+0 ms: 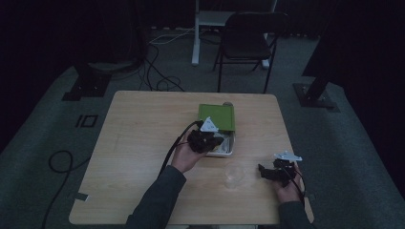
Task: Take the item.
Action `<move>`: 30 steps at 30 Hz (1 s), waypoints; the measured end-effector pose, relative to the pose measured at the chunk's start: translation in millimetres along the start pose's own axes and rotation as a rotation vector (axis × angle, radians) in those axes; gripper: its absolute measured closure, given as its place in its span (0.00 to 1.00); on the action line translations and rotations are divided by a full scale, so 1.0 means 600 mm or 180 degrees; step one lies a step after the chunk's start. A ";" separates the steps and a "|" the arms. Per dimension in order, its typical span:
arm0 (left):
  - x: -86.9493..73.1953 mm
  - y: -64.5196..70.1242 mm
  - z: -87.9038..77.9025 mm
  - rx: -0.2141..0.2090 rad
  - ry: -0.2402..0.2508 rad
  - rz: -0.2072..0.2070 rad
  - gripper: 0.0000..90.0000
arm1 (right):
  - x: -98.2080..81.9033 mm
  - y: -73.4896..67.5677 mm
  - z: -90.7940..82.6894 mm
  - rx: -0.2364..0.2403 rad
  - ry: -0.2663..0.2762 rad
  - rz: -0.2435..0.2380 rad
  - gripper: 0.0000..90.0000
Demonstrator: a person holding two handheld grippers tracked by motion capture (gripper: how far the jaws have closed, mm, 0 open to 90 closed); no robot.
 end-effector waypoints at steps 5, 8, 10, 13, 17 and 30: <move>0.004 0.005 -0.005 -0.0053 0.0030 -0.0009 1.00 | 0.000 0.000 0.000 0.0000 0.0000 -0.0002 0.13; 0.004 0.006 -0.006 -0.0060 0.0030 -0.0007 1.00 | 0.000 0.000 0.000 0.0000 0.0000 -0.0002 0.13; 0.005 0.009 -0.007 -0.0077 0.0046 -0.0007 1.00 | 0.000 0.000 0.000 -0.0001 0.0001 0.0000 0.13; 0.007 0.012 -0.008 -0.0088 0.0053 -0.0006 1.00 | 0.000 0.000 0.000 -0.0001 0.0000 0.0001 0.13; 0.009 0.016 -0.010 -0.0081 0.0081 0.0015 1.00 | 0.000 0.000 0.000 -0.0001 0.0000 0.0001 0.13; 0.017 0.033 -0.012 -0.0159 0.0116 0.0066 1.00 | 0.000 0.000 0.000 0.0001 -0.0001 0.0004 0.13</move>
Point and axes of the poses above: each handheld gripper's, and its own axes: z roughly forward along the jaws, x roughly out of its top, y roughly to its right, the point moved 10 cm from there along z, roughly forward along the jaws, and after that the axes turned 9 degrees about x, right-handed, at the moved point
